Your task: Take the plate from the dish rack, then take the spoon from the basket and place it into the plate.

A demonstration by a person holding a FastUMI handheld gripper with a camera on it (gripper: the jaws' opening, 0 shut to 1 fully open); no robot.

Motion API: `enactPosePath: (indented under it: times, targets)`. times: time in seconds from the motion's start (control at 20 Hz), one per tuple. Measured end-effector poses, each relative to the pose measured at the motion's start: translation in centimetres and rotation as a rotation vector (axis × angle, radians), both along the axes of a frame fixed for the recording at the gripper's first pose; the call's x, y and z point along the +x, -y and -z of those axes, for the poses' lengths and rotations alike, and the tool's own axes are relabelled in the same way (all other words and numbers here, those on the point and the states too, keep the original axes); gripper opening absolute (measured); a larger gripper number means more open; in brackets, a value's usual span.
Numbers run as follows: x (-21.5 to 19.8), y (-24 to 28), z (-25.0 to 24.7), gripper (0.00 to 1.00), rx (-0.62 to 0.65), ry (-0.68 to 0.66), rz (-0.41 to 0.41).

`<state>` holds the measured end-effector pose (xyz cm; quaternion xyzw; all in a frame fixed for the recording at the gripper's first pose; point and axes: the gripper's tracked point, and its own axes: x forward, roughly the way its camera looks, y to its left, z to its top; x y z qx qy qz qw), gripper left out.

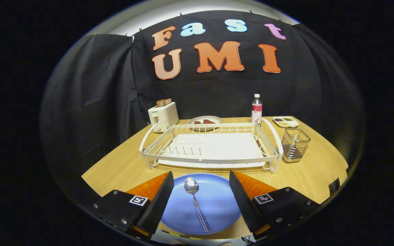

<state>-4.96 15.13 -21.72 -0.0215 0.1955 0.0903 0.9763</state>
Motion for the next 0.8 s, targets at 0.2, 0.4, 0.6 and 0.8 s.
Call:
enactPosePath:
  times: [0.2, 0.4, 0.6, 0.8]
  targets:
    - [0.7, 2.9, -4.1, 0.98, 0.005, 0.036, 0.035]
    - [1.3, 7.4, -9.1, 0.98, -0.001, 0.092, 0.095]
    - [2.0, 12.9, -13.7, 0.98, -0.029, 0.157, 0.148]
    - [2.1, 18.3, -17.6, 0.98, -0.045, 0.216, 0.198]
